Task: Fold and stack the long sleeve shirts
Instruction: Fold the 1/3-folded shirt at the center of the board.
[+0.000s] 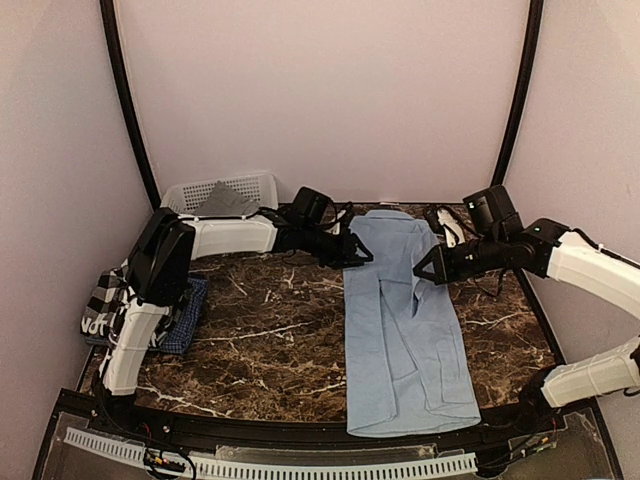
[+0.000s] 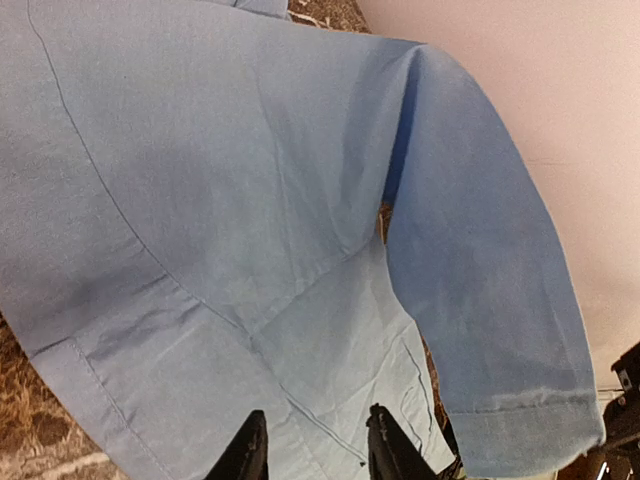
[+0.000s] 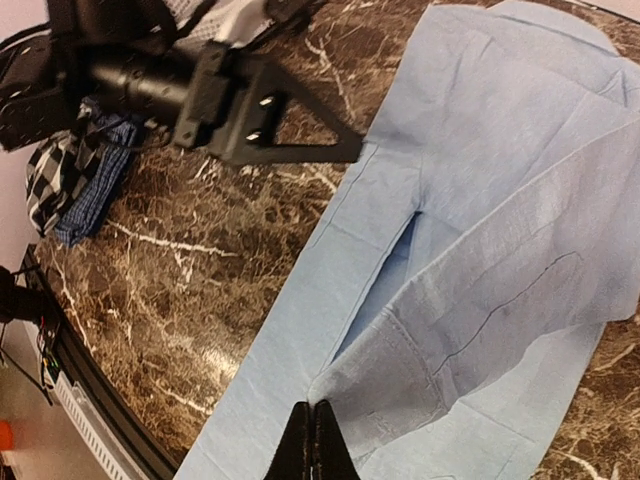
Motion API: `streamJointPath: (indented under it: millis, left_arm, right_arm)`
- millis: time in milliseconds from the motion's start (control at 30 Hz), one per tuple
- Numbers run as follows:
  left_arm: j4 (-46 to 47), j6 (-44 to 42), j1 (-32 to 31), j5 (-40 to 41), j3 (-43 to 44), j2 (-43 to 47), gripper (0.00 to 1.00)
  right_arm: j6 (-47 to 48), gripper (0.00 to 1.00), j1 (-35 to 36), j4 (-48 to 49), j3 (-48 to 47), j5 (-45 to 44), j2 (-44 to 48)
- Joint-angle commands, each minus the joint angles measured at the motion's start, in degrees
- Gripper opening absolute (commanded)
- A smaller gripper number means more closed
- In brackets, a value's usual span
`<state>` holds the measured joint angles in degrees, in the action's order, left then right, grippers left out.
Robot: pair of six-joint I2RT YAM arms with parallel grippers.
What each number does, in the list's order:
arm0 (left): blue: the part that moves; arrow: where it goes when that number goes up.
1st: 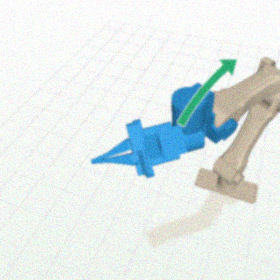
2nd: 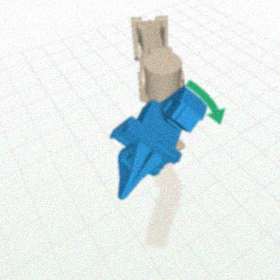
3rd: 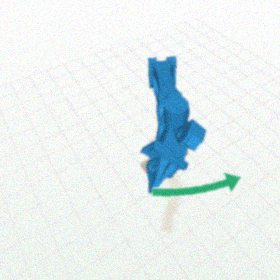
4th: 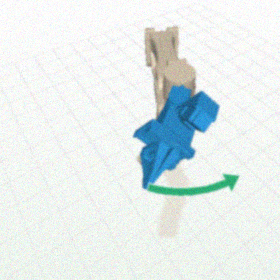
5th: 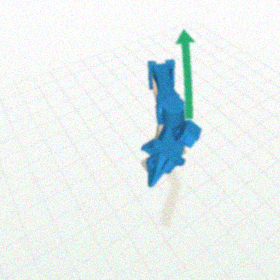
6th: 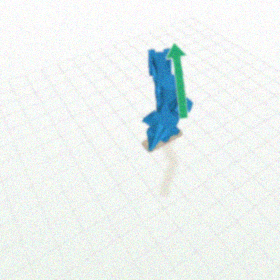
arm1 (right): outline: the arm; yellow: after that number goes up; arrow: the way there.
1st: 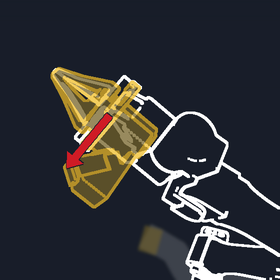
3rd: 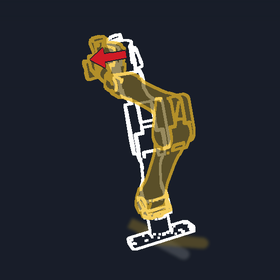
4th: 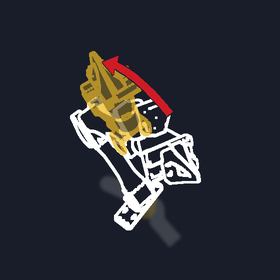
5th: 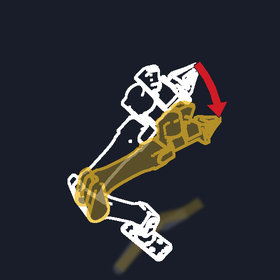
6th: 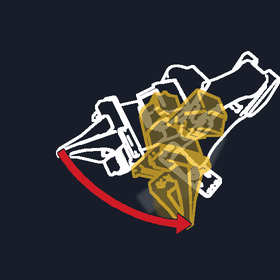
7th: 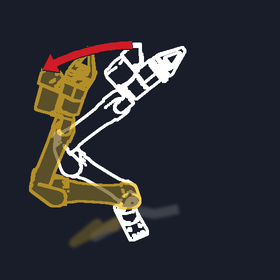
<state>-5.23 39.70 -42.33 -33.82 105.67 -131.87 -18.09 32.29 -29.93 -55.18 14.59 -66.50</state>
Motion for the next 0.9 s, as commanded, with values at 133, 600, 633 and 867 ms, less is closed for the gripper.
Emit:
streamJointPath:
  millis: [133, 600, 633, 867]
  left_arm:
    - [5.8, 5.5, 0.5, -0.8, 8.4, -10.5, 0.32]
    - [8.7, 7.9, 2.7, -0.1, 3.6, -8.3, 0.29]
    - [8.5, 7.7, 2.7, 0.4, 3.0, -7.6, 0.29]
    - [3.4, 4.6, 2.8, 3.7, -1.0, -2.7, 0.28]
  right_arm:
    - [0.7, 0.00, 7.5, -5.0, 0.5, 1.9, -2.0]
    - [-4.5, 0.00, 19.5, -10.7, 2.9, 6.0, -7.6]
    - [-4.7, 0.00, 19.7, -10.5, 2.9, 6.3, -8.1]
    - [-5.5, 0.00, 22.4, -11.5, 2.7, 7.9, -9.9]
